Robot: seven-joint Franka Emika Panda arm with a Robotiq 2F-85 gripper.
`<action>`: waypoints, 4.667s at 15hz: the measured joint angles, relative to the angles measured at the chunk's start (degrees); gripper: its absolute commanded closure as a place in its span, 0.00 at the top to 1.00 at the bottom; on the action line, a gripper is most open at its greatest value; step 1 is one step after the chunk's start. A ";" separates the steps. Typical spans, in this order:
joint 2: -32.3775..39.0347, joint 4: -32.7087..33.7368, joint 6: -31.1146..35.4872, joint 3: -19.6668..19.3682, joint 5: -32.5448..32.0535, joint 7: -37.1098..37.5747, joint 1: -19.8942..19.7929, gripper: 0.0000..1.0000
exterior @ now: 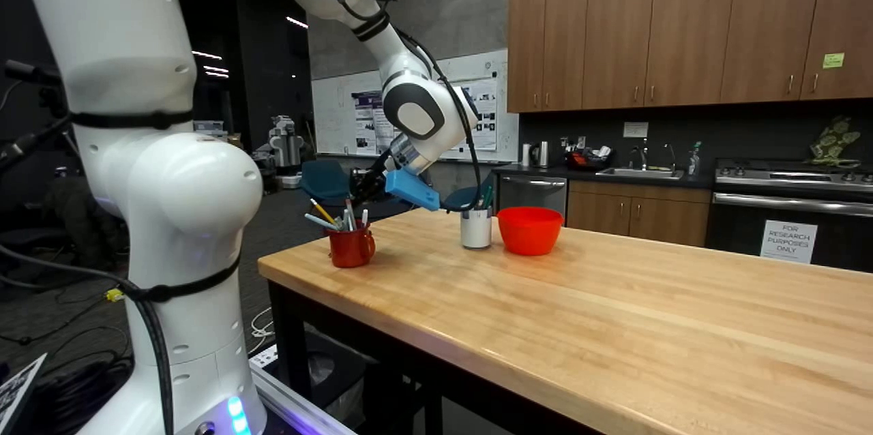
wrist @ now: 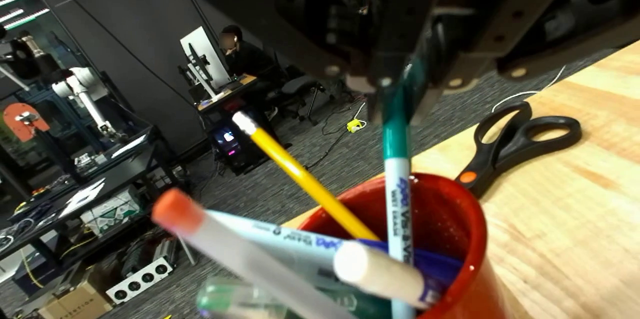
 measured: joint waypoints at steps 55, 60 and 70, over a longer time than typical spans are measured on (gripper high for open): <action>-4.84 7.36 32.81 11.04 -44.56 135.23 -13.54 1.00; -3.33 6.84 41.48 9.84 -45.71 135.60 -12.73 1.00; -1.50 5.65 43.84 9.01 -47.61 136.34 -12.73 0.60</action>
